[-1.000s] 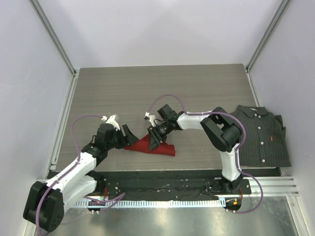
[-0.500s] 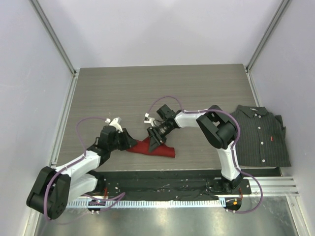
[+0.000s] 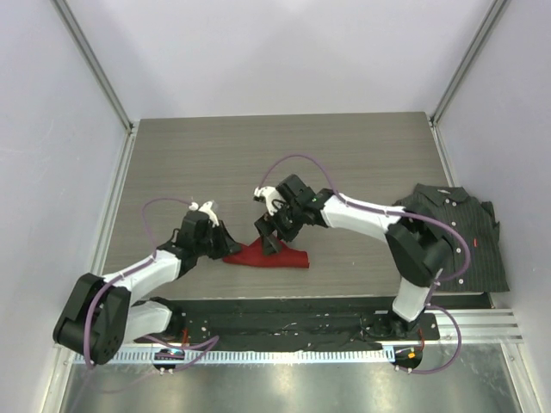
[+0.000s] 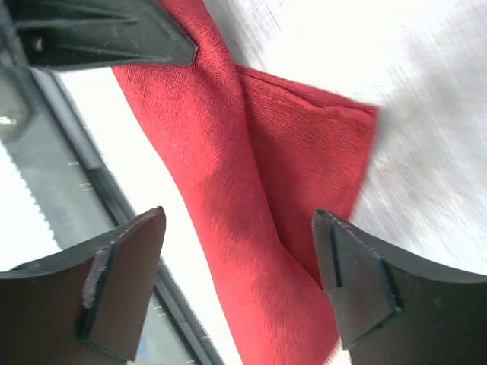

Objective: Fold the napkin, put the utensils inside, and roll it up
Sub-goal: Roll the napkin with the utensil

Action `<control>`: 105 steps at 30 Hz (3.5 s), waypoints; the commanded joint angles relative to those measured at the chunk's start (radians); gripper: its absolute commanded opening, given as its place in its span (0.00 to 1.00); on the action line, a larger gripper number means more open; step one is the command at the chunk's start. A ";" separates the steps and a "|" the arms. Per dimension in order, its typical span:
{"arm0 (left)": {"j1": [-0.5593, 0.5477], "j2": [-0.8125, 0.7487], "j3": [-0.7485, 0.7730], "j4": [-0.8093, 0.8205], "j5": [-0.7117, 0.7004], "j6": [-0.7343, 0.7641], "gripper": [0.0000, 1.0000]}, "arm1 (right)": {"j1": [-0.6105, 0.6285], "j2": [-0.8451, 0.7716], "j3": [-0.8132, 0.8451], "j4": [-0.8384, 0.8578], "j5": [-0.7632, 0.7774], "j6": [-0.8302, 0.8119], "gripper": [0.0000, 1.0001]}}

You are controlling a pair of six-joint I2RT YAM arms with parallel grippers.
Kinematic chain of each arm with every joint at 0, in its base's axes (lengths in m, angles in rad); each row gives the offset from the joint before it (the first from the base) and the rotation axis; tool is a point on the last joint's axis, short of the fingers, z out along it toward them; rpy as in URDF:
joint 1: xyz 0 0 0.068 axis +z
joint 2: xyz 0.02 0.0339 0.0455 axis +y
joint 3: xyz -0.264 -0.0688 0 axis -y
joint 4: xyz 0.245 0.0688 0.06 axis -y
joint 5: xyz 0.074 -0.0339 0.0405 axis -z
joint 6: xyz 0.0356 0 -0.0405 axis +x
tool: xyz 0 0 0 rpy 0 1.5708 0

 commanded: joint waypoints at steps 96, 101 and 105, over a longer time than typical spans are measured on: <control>-0.028 0.207 0.247 -0.259 0.004 0.022 0.00 | 0.133 -0.238 -0.225 0.297 0.507 -0.194 0.95; -0.017 0.257 0.297 -0.308 0.037 0.047 0.00 | 0.202 -0.229 -0.245 0.360 0.560 -0.243 0.97; -0.017 0.270 0.303 -0.302 0.061 0.044 0.00 | 0.226 -0.173 -0.225 0.351 0.551 -0.262 0.97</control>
